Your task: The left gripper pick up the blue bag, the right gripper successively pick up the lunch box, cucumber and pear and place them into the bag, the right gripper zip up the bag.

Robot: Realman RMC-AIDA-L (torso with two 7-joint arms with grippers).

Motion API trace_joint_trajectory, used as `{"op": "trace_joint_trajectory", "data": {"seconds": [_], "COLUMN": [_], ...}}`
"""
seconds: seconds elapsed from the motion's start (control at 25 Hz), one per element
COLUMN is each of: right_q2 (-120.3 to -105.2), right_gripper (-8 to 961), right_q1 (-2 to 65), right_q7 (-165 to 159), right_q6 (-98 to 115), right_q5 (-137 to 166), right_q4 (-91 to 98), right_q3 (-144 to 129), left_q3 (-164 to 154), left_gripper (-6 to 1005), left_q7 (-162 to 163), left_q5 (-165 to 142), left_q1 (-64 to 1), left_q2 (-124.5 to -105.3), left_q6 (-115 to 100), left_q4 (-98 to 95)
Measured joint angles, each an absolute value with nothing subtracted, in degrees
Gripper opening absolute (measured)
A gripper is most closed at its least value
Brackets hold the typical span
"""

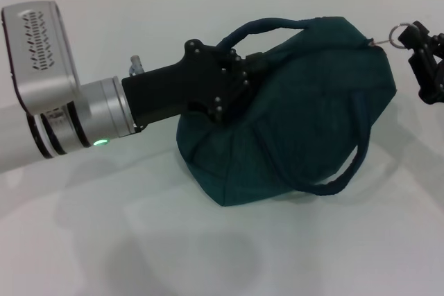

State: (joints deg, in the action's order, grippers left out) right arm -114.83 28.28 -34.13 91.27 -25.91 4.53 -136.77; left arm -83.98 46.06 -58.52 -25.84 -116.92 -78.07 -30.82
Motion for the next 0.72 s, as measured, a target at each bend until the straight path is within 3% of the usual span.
{"op": "trace_joint_trajectory", "data": {"seconds": [0.28,0.6,0.72], "right_q2": [-114.75,-114.24,-114.71], "right_gripper": [55,337,419], "right_q1": [27.52,26.19,27.16], "right_q7": [-34.25,-33.92,-33.68], "right_q6": [92.0,89.92,86.43], "right_q5": [-26.07,-25.81,-25.33], "right_q4": [3.25,0.88,0.74], "right_q3": [-134.85,-132.62,-133.64], "left_q3": [-83.86,-83.84,-83.84], "left_gripper": [42,36,40], "left_q7": [45.82,45.44,45.44], "left_q5": [-58.29,-58.28,-58.36], "left_q1": [-25.74,-25.75,-25.81], "left_q2": [-116.9,-117.12,-117.35], "left_q6": [-77.98,-78.19,-78.27], "left_q4": [-30.89,-31.12,-31.24]}}
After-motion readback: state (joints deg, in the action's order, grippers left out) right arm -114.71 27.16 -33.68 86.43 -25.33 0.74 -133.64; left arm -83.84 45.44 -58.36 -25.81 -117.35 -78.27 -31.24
